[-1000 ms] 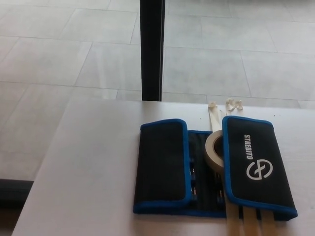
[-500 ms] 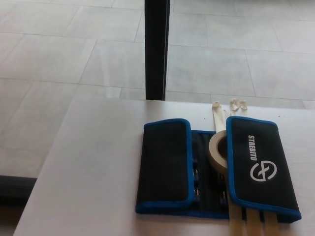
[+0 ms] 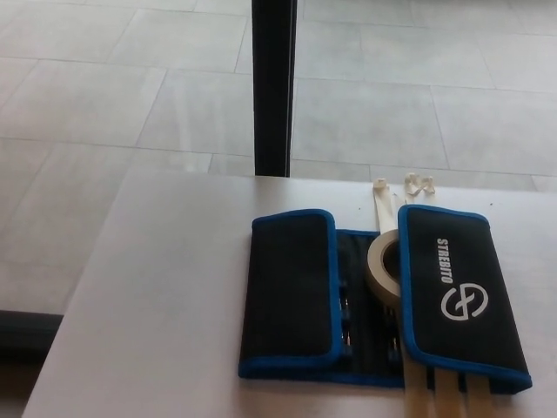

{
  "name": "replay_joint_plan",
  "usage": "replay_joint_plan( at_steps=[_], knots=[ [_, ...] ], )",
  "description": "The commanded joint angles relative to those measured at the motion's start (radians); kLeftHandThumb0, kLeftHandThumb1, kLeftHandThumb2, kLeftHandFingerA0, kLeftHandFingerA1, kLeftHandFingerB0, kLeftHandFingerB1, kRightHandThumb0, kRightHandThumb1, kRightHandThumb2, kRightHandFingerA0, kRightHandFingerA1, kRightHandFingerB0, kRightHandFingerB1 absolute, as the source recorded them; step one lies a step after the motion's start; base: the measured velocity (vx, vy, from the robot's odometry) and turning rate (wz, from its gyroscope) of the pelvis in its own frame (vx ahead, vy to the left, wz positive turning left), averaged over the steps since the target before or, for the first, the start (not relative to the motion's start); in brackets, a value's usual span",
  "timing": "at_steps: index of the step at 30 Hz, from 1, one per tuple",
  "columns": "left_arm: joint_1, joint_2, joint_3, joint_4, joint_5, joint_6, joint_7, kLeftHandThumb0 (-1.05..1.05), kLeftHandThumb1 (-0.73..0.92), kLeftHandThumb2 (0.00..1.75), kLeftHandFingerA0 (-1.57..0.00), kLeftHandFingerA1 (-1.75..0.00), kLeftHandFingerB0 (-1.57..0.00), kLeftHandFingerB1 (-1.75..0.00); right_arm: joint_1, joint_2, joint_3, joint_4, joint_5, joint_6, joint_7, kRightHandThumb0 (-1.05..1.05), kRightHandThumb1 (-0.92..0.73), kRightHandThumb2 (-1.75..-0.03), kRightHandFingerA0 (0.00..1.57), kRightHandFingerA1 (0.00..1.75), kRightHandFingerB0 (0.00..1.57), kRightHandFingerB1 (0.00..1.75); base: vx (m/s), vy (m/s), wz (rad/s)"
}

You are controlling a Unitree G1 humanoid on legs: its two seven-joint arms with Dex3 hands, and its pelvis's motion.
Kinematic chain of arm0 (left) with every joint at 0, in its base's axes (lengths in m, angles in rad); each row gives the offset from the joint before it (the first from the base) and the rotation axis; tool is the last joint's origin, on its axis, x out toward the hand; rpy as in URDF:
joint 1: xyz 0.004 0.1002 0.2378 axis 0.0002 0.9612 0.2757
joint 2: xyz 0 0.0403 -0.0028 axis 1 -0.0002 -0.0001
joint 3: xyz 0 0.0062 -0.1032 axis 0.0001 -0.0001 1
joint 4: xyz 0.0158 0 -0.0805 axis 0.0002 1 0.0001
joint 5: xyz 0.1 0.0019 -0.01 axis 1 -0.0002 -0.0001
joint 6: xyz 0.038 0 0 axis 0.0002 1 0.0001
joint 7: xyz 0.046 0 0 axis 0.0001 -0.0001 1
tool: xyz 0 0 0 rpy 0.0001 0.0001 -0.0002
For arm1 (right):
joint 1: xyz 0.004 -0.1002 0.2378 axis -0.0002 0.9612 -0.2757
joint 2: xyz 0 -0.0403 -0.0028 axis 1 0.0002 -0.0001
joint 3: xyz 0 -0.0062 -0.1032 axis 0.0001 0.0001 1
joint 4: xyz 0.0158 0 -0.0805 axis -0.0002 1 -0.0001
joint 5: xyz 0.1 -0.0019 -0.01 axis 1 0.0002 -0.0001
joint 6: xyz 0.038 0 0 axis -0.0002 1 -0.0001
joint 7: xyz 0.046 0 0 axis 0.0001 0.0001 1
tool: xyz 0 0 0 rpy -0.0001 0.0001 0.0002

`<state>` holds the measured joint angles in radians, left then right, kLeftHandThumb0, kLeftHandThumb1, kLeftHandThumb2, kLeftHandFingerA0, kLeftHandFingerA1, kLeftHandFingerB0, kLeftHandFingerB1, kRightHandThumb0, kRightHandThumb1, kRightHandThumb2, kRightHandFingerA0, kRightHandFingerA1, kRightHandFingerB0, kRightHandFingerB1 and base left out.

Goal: The robot uses its right hand to open a black folded toolkit cover kept in the middle of the desk

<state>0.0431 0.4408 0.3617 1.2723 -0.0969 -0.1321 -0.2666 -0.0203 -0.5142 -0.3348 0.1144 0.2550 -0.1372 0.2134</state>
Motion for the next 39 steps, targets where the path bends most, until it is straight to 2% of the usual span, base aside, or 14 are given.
replay_joint_plan(
  at_steps=[1,2,3,4,15,16,29,30,31,32,33,34,38,39],
  knots=[
    [0.009,0.043,-0.036,0.01,0.034,-0.028,-0.002,-0.89,0.78,0.81,-0.32,-0.54,-0.25,-0.41,0.052,-0.022,0.323,-0.158,-0.349,-0.045,0.066,-0.92,-0.66,-1.1,0.0,0.38,0.09,0.31,0.0,0.0,0.06],
    [0.008,0.045,-0.043,0.013,0.04,-0.036,0.0,-0.91,0.77,0.86,-0.31,-0.55,-0.24,-0.43,0.052,-0.027,0.35,-0.153,-0.381,-0.06,0.057,-0.9,-0.83,-0.64,0.03,0.41,0.1,0.28,0.0,0.0,0.0],
    [0.008,0.044,-0.044,0.013,0.04,-0.04,0.001,-0.86,0.92,0.68,-0.34,-0.53,-0.28,-0.37,0.053,-0.027,0.372,-0.148,-0.403,-0.069,0.047,-0.96,-0.67,-1.08,0.02,0.34,0.12,0.28,0.0,0.0,0.0],
    [0.007,0.043,-0.045,0.013,0.039,-0.04,0.001,-0.86,0.92,0.68,-0.34,-0.53,-0.28,-0.37,0.056,-0.03,0.378,-0.149,-0.405,-0.069,0.04,-0.96,-0.67,-1.08,0.02,0.34,0.12,0.28,0.0,0.0,0.0],
    [0.006,0.046,-0.037,0.018,0.019,-0.026,0.004,-0.85,0.9,0.67,-0.34,-0.53,-0.3,-0.38,0.013,-0.055,0.561,-0.167,-0.508,0.045,0.06,-0.93,-0.61,-0.98,0.0,0.18,0.07,0.25,0.0,0.0,0.0],
    [0.008,0.045,-0.032,0.017,0.013,-0.027,0.001,-0.92,0.73,0.85,-0.34,-0.59,-0.27,-0.45,0.007,-0.053,0.577,-0.163,-0.516,0.053,0.063,-0.91,-0.6,-0.97,0.0,0.15,0.06,0.24,0.0,0.0,0.0],
    [0.01,0.046,-0.041,0.013,0.012,-0.03,0.0,-0.85,0.91,0.67,-0.33,-0.55,-0.3,-0.4,-0.081,-0.048,0.623,-0.105,-0.602,0.084,-0.003,-0.75,-0.54,-0.96,0.0,0.29,0.05,0.35,0.0,0.0,0.0],
    [0.008,0.044,-0.029,0.014,-0.003,-0.018,-0.005,-0.85,0.89,0.67,-0.34,-0.55,-0.31,-0.39,-0.084,-0.048,0.621,-0.093,-0.624,0.061,-0.031,-0.73,-0.7,-0.63,0.0,0.33,0.13,0.26,0.0,0.0,0.0],
    [0.009,0.045,-0.035,0.014,0.004,-0.021,-0.003,-0.86,0.91,0.68,-0.35,-0.53,-0.31,-0.38,-0.086,-0.048,0.621,-0.089,-0.631,0.057,-0.038,-0.74,-0.53,-0.92,0.02,0.32,0.09,0.36,0.0,0.0,0.0],
    [0.011,0.047,-0.041,0.013,0.011,-0.021,-0.002,-0.85,0.91,0.67,-0.35,-0.52,-0.33,-0.38,-0.089,-0.047,0.623,-0.086,-0.658,0.055,-0.061,-0.66,-0.68,-0.6,0.01,0.38,0.15,0.28,0.0,0.0,0.0],
    [0.014,0.046,-0.04,0.011,0.009,-0.025,-0.006,-0.83,0.92,0.68,-0.3,-0.52,-0.29,-0.37,-0.09,-0.043,0.626,-0.083,-0.693,0.051,-0.096,-0.65,-0.46,-0.86,0.01,0.37,0.1,0.43,0.0,0.0,0.0],
    [0.021,0.046,-0.046,0.01,0.016,-0.048,-0.009,-0.88,0.79,0.83,-0.27,-0.54,-0.22,-0.41,-0.087,-0.037,0.628,-0.071,-0.724,0.036,-0.138,-0.59,-0.62,-0.6,0.04,0.35,0.19,0.29,0.0,0.0,0.0],
    [0.018,0.046,-0.042,0.012,0.01,-0.029,-0.018,-0.83,0.92,0.68,-0.31,-0.51,-0.27,-0.36,-0.086,-0.03,0.631,-0.067,-0.771,0.04,-0.185,-0.63,-0.47,-0.82,0.03,0.37,0.12,0.42,0.0,0.0,0.0],
    [0.015,0.042,-0.042,0.011,0.01,-0.034,-0.006,-0.89,0.76,0.83,-0.31,-0.56,-0.23,-0.42,-0.091,-0.025,0.629,-0.052,-0.788,0.016,-0.222,-0.54,-0.6,-0.6,0.03,0.35,0.22,0.3,0.0,0.0,0.0]
  ],
)
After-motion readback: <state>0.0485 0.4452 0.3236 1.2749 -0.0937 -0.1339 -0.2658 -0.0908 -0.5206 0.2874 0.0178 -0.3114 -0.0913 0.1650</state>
